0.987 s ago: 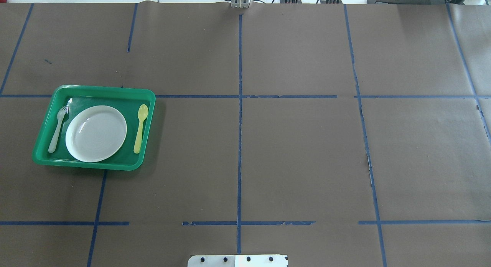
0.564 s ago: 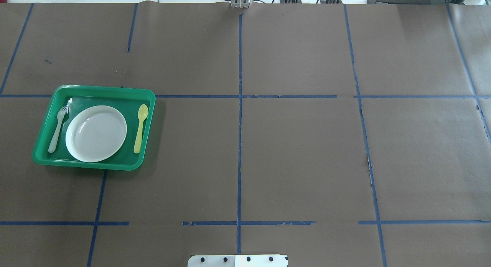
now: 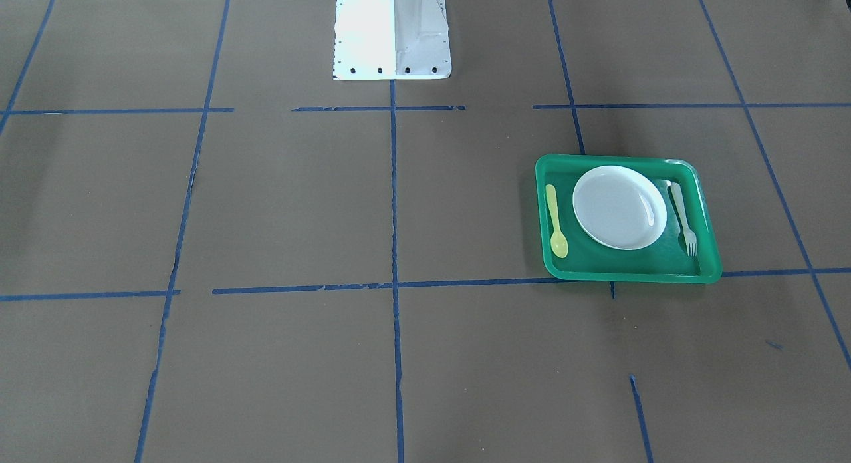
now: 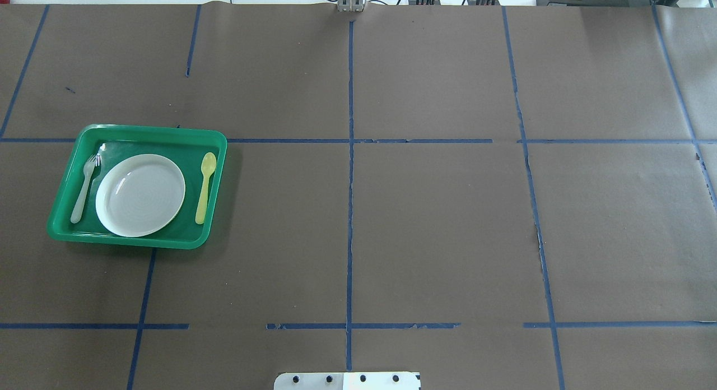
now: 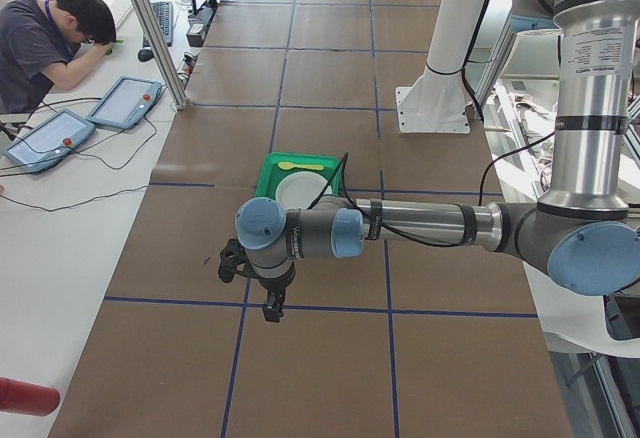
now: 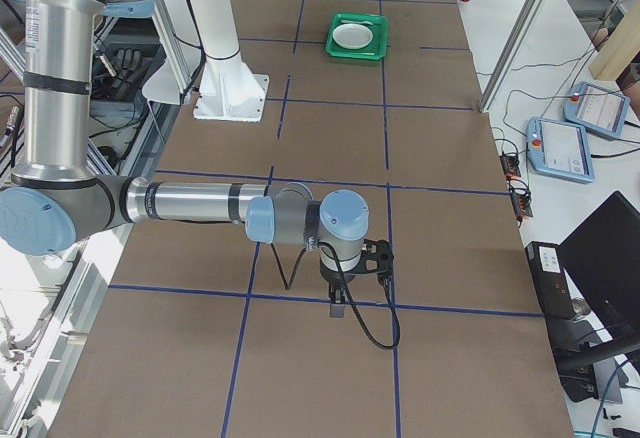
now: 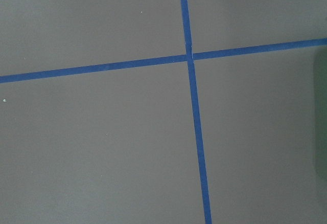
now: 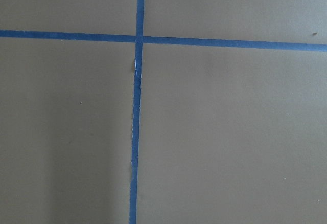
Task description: Place fork
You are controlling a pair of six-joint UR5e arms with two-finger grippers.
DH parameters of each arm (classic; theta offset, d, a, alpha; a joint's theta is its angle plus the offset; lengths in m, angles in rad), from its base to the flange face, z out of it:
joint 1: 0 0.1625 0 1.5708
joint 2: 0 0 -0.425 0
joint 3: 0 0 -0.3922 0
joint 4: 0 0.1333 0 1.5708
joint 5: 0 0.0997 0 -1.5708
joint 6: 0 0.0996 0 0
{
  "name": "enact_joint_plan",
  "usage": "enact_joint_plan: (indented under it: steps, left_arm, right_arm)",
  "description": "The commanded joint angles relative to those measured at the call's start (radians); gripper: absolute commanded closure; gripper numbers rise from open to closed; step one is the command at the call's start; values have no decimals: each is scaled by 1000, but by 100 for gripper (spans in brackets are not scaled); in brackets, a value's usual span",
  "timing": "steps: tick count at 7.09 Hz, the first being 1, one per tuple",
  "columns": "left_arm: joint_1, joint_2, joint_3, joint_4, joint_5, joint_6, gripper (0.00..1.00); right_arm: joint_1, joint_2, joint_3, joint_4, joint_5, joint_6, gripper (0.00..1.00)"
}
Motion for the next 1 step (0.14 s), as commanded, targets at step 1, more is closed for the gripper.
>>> enact_joint_plan:
  steps: [1]
  left_arm:
    - [-6,3,-22,0,0,3,0]
  right_arm:
    - [0,0,0,0,0,0,0]
